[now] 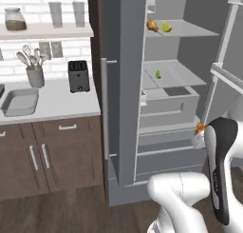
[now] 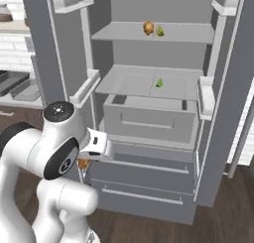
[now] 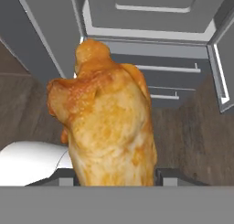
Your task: Place one lemon wedge and one chicken drumstick in each tupperware on the nearby counter, to pack two identical lunches.
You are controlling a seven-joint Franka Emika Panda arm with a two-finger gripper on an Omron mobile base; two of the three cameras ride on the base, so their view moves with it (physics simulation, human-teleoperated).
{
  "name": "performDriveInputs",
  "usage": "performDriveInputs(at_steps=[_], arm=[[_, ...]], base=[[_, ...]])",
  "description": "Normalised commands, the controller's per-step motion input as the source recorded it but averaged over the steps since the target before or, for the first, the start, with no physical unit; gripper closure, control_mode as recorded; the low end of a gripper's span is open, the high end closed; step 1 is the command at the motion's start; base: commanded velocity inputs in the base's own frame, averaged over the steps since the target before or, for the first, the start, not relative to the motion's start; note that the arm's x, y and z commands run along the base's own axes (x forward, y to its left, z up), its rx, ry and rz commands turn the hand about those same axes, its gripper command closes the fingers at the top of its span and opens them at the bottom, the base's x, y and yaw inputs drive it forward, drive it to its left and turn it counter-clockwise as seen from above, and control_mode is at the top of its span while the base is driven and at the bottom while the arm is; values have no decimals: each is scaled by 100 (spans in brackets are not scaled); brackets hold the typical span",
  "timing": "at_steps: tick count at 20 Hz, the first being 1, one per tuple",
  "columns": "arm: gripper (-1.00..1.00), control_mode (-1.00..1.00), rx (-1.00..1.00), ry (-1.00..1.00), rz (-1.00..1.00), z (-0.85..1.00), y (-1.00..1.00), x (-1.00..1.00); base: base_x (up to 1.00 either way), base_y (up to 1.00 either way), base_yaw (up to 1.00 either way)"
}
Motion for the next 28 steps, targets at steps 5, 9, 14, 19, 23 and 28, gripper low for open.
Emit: performDriveInputs(at_steps=[5, 9, 14, 19, 23, 28], arm=[[100, 100, 0, 0, 0, 0, 0, 0], [100, 100, 0, 0, 0, 0, 0, 0], [100, 100, 0, 0, 0, 0, 0, 0], [100, 100, 0, 0, 0, 0, 0, 0], [100, 100, 0, 0, 0, 0, 0, 0], [100, 100, 0, 0, 0, 0, 0, 0]], base=[[-6, 100, 0], [9, 100, 0], [17, 100, -6], [47, 100, -5], [94, 100, -1], [100, 100, 0]])
